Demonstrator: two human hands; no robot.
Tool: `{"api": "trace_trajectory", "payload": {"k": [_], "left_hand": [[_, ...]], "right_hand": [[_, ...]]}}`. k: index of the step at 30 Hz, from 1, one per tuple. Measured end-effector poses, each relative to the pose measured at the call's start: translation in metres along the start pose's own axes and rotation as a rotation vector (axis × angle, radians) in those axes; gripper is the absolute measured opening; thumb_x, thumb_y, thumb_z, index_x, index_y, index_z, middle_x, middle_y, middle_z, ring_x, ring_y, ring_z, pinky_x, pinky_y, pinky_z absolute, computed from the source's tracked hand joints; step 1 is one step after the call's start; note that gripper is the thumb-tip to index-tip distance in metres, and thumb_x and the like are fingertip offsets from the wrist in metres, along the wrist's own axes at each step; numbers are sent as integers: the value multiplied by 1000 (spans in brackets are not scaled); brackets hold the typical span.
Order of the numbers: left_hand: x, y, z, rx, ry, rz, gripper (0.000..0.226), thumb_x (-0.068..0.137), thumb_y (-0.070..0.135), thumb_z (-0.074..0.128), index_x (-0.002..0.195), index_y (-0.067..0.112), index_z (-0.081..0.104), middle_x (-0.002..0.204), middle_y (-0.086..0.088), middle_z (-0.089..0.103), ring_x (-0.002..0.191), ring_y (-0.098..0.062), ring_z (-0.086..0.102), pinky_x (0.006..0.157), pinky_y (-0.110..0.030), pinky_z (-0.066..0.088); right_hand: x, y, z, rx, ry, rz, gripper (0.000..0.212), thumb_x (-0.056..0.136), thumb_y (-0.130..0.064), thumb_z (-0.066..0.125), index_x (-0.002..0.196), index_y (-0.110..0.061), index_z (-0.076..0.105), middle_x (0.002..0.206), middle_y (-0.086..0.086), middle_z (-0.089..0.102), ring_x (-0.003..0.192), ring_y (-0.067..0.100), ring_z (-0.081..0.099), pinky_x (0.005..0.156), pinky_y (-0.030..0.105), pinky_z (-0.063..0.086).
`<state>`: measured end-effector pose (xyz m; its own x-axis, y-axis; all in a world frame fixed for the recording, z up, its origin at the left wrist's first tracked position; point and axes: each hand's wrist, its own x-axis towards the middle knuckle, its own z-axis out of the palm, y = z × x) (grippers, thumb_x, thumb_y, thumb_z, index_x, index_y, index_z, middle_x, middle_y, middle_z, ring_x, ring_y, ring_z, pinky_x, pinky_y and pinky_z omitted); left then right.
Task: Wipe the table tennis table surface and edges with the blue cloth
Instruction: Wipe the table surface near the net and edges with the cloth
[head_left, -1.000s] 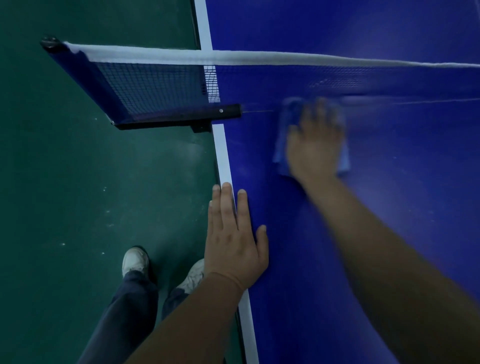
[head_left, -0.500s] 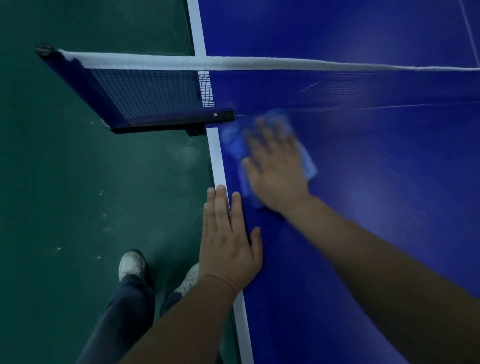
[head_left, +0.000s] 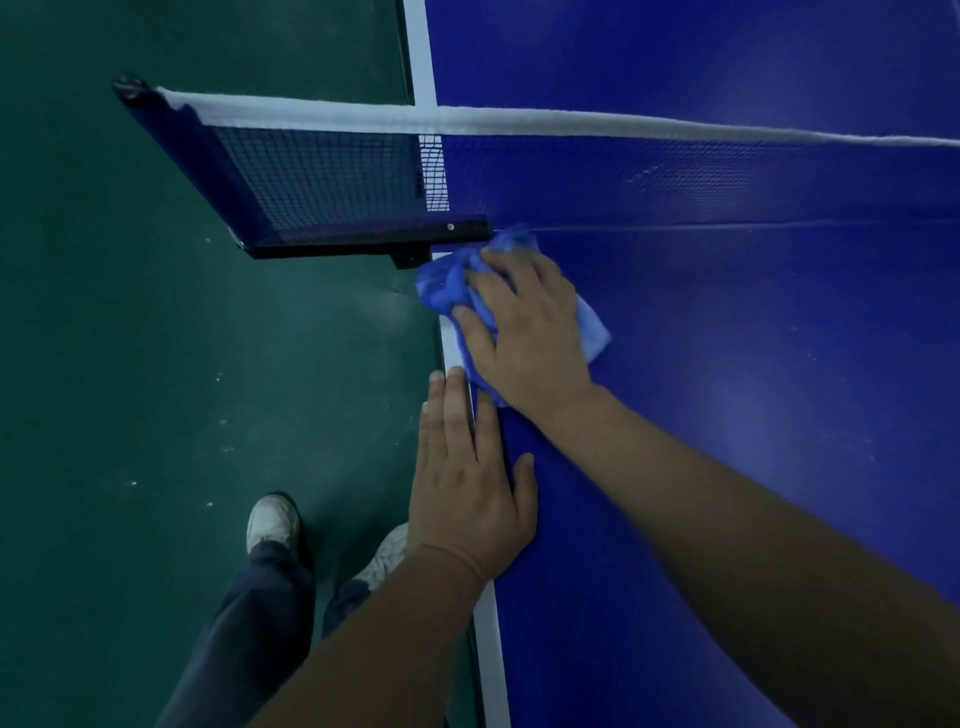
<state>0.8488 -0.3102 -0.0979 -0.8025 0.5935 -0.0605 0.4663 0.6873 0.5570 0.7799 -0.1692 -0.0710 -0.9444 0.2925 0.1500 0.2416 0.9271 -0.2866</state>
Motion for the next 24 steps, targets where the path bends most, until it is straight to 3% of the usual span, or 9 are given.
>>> {"api": "trace_trajectory", "payload": {"k": [2,7,11,13,16,20,24], "left_hand": [[0,0,0,-3,7,-3,67,97,37,42,148,-7,36,161,-29,19,152,-43,13,123,-54,18],[0,0,0,-14,12,-7,68,97,37,45,151,-3,34,162,-28,19,153,-42,11,124,-50,14],[1,0,-1,-58,8,-9,68,96,34,49,150,-4,36,158,-30,24,152,-43,13,124,-53,17],[1,0,-1,-47,-6,-11,67,96,35,46,150,-4,36,158,-30,25,152,-44,13,124,-53,17],[1,1,-2,-21,-23,-11,67,97,36,41,150,-5,36,158,-32,24,151,-46,15,124,-54,17],[0,2,-3,-17,-25,-14,65,97,37,42,147,-4,40,159,-31,23,152,-44,13,123,-56,19],[1,2,-4,-9,9,-1,69,97,39,42,151,-4,35,161,-29,19,152,-42,12,123,-51,15]], "right_hand": [[0,1,0,40,14,-23,31,93,-26,66,118,-6,71,124,13,65,116,36,58,95,49,48],[8,-1,2,-17,127,190,28,93,-21,67,115,-5,72,119,15,67,111,37,58,93,42,49],[18,-25,6,119,47,274,26,95,-19,64,117,-6,70,124,16,62,119,36,51,99,34,39],[14,-23,-2,141,-101,162,30,99,-20,59,127,-12,66,134,14,55,127,31,45,103,30,33],[4,-29,-14,190,-230,-64,32,100,-17,58,131,-16,66,132,7,56,124,23,47,98,25,39],[-1,-21,-22,203,-50,177,38,98,-19,62,136,-18,62,135,8,52,119,19,45,91,9,29],[4,-3,-14,19,3,352,38,101,-31,56,136,-18,61,137,9,51,123,26,44,99,27,39]]}}
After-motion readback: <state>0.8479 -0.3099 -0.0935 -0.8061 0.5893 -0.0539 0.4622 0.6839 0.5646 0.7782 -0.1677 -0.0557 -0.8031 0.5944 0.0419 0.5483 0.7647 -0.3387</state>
